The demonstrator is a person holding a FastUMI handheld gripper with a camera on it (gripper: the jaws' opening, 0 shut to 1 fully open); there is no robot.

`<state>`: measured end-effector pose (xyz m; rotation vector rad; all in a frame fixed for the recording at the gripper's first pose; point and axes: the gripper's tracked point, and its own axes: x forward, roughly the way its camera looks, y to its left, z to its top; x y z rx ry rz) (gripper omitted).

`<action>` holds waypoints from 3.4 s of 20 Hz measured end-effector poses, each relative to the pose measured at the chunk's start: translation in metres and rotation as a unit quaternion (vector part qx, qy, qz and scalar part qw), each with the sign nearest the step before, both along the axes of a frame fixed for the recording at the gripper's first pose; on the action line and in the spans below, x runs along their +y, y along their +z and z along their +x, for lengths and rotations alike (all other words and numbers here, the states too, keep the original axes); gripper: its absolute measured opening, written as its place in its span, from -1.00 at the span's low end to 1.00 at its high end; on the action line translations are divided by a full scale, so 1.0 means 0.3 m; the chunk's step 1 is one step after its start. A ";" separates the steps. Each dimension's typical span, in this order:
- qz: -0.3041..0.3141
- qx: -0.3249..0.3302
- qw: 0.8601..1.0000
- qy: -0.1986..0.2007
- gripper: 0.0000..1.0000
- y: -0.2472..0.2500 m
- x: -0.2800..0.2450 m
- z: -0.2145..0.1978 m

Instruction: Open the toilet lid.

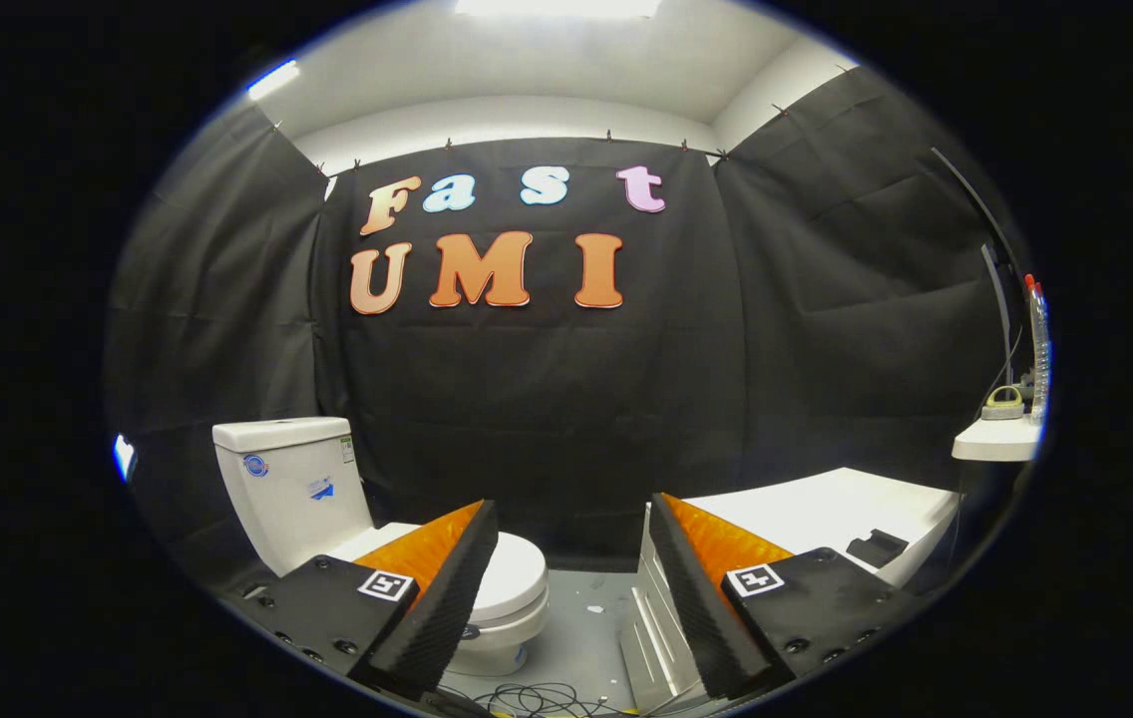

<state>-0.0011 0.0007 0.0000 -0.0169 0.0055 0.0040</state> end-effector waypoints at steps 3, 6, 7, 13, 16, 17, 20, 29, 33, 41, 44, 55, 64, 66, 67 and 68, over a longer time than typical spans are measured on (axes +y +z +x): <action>0.000 0.000 1.000 -0.001 0.97 0.003 -0.001 -0.002; 0.000 0.000 1.000 -0.001 0.96 0.001 -0.003 -0.002; 0.000 0.000 1.000 0.000 0.96 0.003 -0.001 -0.002; 0.000 0.000 1.000 -0.001 0.96 0.006 -0.002 -0.002; 0.000 -0.001 1.000 -0.001 0.97 0.009 -0.005 -0.004; 0.000 -0.001 1.000 -0.001 0.97 0.011 -0.005 -0.004; 0.005 -0.005 1.000 -0.003 0.97 0.021 -0.005 -0.011; 0.012 0.008 1.000 0.006 0.96 0.002 0.012 -0.010; 0.011 0.008 1.000 0.010 0.97 0.001 0.018 -0.012; 0.012 0.005 1.000 0.012 0.97 0.008 0.020 -0.006; 0.003 0.000 1.000 0.014 0.97 0.022 0.038 0.003; 0.048 -0.020 0.998 0.034 0.97 0.076 0.171 0.116; 0.148 0.022 0.987 0.058 0.96 -0.089 0.255 0.207; 0.179 0.040 0.981 0.064 0.96 -0.159 0.276 0.238; 0.198 0.051 0.977 0.068 0.96 -0.205 0.296 0.253; 0.216 0.065 0.972 0.067 0.96 -0.258 0.306 0.271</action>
